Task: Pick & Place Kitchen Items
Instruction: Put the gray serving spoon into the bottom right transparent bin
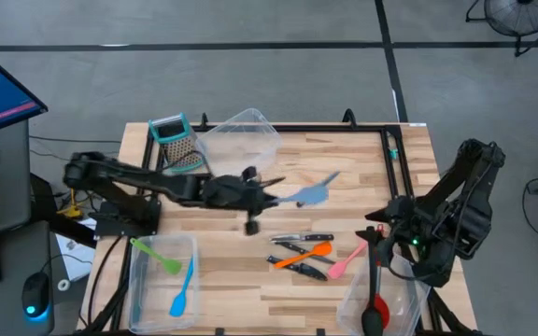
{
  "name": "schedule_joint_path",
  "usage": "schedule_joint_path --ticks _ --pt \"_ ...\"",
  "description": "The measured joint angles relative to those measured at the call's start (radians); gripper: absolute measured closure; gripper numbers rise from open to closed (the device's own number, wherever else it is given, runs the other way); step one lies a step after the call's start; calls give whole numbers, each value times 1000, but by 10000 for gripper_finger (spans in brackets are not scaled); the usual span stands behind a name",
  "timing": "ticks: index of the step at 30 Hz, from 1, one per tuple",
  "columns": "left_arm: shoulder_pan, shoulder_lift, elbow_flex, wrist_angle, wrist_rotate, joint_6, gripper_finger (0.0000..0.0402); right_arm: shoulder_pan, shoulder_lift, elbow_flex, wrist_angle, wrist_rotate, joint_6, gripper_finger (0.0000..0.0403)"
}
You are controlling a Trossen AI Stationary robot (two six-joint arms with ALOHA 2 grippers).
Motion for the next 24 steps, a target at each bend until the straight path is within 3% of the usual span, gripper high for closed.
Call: schedule_joint_path --ticks 8,11,16,24 --pt "-122 -115 -129 1 -2 246 379 -152 0 0 72 -12 69 132" --pt "-165 -112 -134 13 0 362 379 -229 0 0 135 -106 55 132" --pt "-226 -106 -134 10 25 601 379 -359 14 0 329 -253 -148 132" --pt "-280 -106 -134 26 56 765 379 -574 32 -1 591 -439 -448 132"
